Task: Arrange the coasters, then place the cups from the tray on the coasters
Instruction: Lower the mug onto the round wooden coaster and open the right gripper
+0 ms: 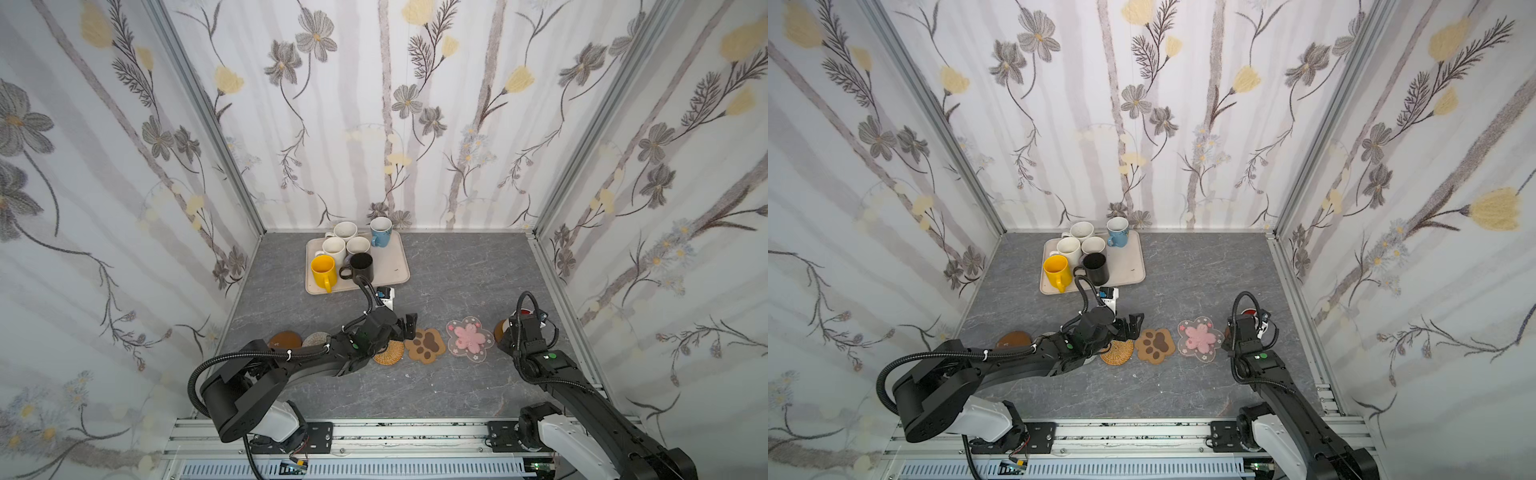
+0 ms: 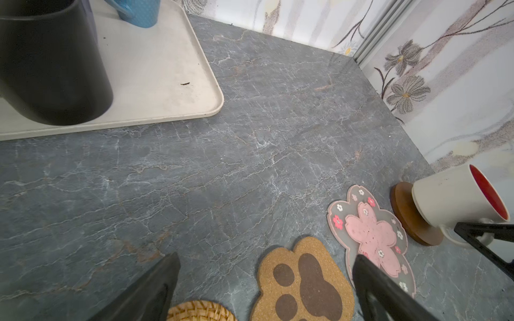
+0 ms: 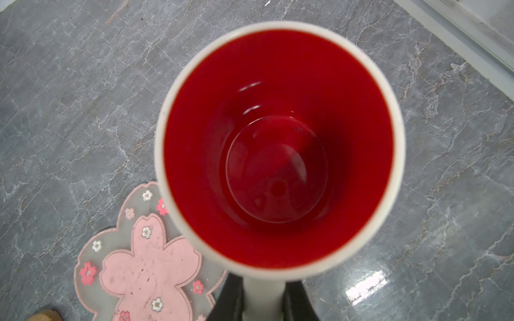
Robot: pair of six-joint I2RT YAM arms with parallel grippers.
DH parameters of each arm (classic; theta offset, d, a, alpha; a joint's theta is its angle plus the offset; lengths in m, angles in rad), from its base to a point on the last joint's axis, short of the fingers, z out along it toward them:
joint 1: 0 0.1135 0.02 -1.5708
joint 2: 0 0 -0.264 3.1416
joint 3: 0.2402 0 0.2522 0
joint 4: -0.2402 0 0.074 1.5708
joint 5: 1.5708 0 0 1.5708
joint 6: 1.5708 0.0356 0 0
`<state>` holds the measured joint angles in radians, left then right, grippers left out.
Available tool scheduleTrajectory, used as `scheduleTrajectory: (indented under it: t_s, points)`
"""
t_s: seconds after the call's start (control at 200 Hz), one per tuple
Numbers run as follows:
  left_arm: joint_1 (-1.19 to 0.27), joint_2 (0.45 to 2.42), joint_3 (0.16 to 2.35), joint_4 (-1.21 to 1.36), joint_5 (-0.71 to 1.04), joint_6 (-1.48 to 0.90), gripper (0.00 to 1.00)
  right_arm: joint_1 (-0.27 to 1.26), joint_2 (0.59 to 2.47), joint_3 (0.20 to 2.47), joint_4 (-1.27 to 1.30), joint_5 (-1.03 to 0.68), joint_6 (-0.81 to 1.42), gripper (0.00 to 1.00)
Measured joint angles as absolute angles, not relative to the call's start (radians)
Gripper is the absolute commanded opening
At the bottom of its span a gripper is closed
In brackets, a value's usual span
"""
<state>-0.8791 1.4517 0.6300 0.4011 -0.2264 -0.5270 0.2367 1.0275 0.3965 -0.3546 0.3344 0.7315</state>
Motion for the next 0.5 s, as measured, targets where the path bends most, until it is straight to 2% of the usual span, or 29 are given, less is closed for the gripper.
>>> scheduleTrajectory:
  t_s: [0.215, 0.5]
  points:
    - [-0.86, 1.429, 0.618, 0.412, -0.21, -0.527, 1.0, 0.236, 1.04, 0.397, -0.352, 0.309, 0.728, 0.05]
    - [-0.843, 1.405, 0.6, 0.415, -0.196, -0.528, 1.0, 0.236, 1.037, 0.387, -0.339, 0.304, 0.728, 0.34]
